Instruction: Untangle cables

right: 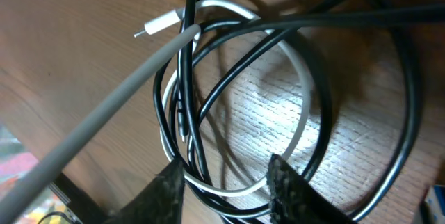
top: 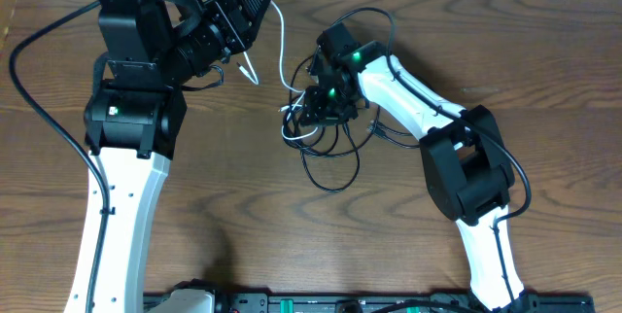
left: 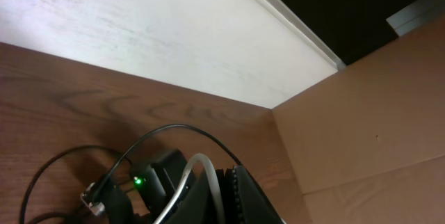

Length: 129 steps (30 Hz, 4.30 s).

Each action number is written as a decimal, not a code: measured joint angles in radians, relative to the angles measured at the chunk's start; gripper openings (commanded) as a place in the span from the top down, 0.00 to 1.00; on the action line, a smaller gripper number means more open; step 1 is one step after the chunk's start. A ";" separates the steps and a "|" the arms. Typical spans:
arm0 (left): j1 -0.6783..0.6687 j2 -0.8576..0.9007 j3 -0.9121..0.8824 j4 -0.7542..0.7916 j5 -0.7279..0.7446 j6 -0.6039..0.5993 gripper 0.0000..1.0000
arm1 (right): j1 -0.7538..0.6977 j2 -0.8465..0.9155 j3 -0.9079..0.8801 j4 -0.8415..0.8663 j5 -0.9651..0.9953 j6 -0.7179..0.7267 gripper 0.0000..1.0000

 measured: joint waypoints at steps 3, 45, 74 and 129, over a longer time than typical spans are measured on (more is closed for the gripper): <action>0.000 0.000 0.000 0.000 0.000 0.000 0.92 | -0.009 0.000 0.000 -0.011 0.004 0.006 0.66; 0.058 -0.011 0.004 0.385 0.003 -0.169 0.92 | 0.035 0.034 -0.007 0.005 0.131 0.062 0.99; 0.088 -0.003 0.015 0.042 0.003 -0.066 0.92 | -0.291 -0.544 0.068 -0.188 0.078 -0.197 0.99; 0.088 -0.016 0.058 0.860 -0.017 -0.672 0.92 | -0.081 -0.352 0.055 0.453 -0.286 -0.715 0.42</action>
